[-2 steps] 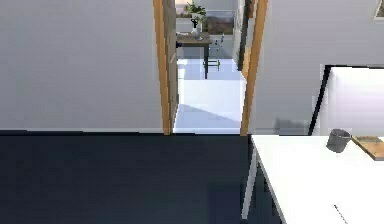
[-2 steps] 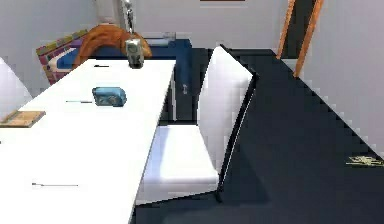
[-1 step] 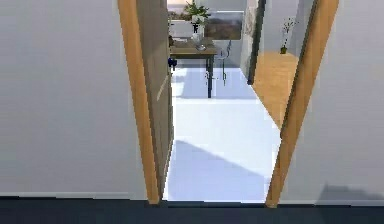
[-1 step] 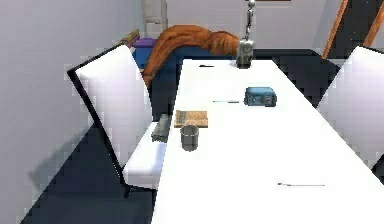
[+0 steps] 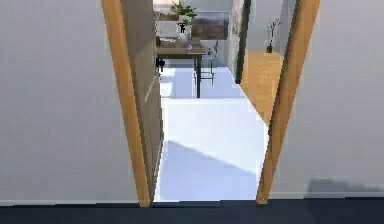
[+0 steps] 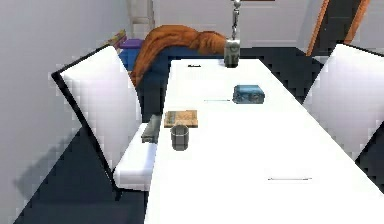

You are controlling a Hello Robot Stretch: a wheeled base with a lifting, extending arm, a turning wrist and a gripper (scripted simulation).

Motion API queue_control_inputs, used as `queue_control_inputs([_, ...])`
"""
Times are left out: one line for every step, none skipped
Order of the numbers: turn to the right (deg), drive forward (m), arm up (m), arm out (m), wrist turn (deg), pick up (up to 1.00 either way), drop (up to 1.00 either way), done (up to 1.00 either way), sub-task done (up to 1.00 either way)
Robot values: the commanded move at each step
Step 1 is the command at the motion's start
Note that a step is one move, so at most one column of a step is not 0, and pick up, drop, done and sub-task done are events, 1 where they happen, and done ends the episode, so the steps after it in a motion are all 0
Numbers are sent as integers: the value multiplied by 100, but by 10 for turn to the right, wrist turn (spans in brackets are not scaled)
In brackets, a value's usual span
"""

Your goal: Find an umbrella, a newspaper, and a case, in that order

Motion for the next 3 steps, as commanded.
queue_control_inputs([0,20,0,0,0,0,0,0,0])
queue_control_inputs([0,100,0,0,0,0,0,0,0])
queue_control_inputs([60,0,0,0,0,0,0,0,0])
